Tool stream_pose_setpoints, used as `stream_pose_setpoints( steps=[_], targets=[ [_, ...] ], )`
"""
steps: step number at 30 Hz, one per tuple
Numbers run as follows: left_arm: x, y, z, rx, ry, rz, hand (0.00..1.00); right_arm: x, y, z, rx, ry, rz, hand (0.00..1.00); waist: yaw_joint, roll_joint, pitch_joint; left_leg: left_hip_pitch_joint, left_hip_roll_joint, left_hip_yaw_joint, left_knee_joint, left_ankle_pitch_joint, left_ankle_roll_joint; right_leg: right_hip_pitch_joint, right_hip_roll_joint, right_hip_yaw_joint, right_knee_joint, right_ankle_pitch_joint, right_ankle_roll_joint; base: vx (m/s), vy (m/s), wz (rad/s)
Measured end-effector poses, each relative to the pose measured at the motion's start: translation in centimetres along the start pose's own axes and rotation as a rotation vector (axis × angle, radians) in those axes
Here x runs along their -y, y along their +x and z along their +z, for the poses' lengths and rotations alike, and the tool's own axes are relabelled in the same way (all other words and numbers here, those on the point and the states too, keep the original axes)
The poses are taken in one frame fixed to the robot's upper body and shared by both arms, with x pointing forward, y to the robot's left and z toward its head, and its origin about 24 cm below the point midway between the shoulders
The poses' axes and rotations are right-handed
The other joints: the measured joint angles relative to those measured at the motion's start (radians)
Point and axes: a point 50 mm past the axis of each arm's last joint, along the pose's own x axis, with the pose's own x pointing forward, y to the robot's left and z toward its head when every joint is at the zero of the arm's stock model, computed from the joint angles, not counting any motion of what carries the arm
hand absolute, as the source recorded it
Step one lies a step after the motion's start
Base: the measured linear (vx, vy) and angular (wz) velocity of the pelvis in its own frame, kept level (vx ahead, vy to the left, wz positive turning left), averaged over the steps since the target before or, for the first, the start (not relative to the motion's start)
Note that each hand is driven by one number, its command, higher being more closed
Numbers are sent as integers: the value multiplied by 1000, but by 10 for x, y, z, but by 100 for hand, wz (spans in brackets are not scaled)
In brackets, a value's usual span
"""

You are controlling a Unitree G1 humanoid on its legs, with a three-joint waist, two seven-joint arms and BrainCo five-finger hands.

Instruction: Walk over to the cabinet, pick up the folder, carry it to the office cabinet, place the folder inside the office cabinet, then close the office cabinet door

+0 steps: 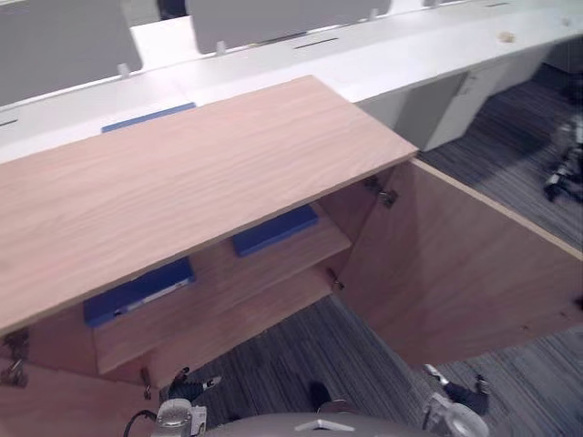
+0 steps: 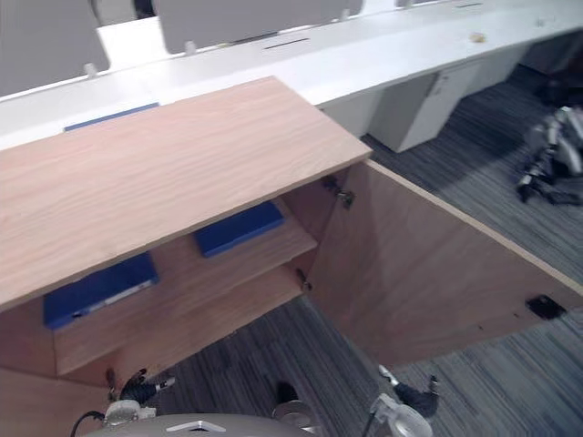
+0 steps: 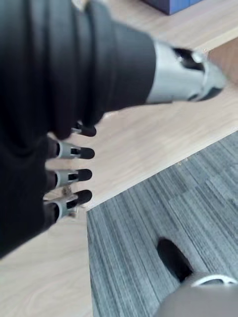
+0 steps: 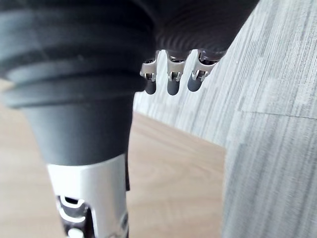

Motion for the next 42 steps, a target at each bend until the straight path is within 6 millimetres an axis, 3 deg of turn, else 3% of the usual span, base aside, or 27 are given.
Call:
stream_pose_setpoints(
  steps=[2, 7, 11, 12, 17, 23, 30, 35, 42],
  targets=[
    [7, -1, 3, 10, -28, -10, 0, 12, 4, 20, 65, 96, -58, 0, -10, 7, -2, 6, 5, 49, 0, -9, -10, -29, 16, 32, 25, -12, -3, 26, -94, -63],
    [18, -3, 5, 16, -24, -61, 0, 17, 13, 67, 235, 218, -58, 0, -38, 25, -8, 19, 21, 102, 0, -15, -18, -51, 39, 67, 44, -12, 3, 44, -91, -35],
    [29, -5, 8, 35, 6, -115, 0, 13, 25, 131, 442, 300, -16, 0, -57, 68, 14, 26, 33, 128, 23, -35, -28, -56, 53, 67, 58, -18, 10, 41, -97, -21],
    [30, -5, 8, 38, 12, -118, 0, 13, 25, 135, 454, 304, -12, 0, -57, 71, 18, 25, 35, 129, 31, -39, -29, -56, 53, 68, 60, -19, 12, 21, -92, -10],
    [40, -8, 8, 63, 79, -184, 0, -5, 33, 204, 638, 258, 116, 0, -73, 138, 47, -4, 35, 156, 77, -74, -28, -90, 56, 107, 69, -24, 24, -5, -69, -21],
    [40, -10, 4, 81, 151, -220, 0, -16, 46, 230, 658, 118, 186, 0, -80, 156, 61, -28, 35, 154, 100, -84, -40, -109, 50, 117, 52, -14, 32, -16, -70, -7],
    [37, -13, -9, 63, 208, -235, 0, -37, 45, 259, 718, -46, 292, 0, -93, 195, 88, -52, 35, 153, 139, -111, -41, -120, 39, 139, 21, 6, 43, -8, -52, -10],
    [38, -14, -8, 80, 234, -249, 0, -58, 40, 264, 736, -189, 393, 0, -96, 201, 93, -65, 35, 150, 151, -116, -41, -121, 33, 138, -3, 25, 47, -23, -45, -6],
    [41, -14, -5, 105, 249, -265, 0, -67, 34, 276, 791, -295, 414, 0, -100, 206, 99, -83, 36, 107, 164, -116, -41, -117, 18, 111, -36, 47, 48, -43, -62, 5]
  ],
)
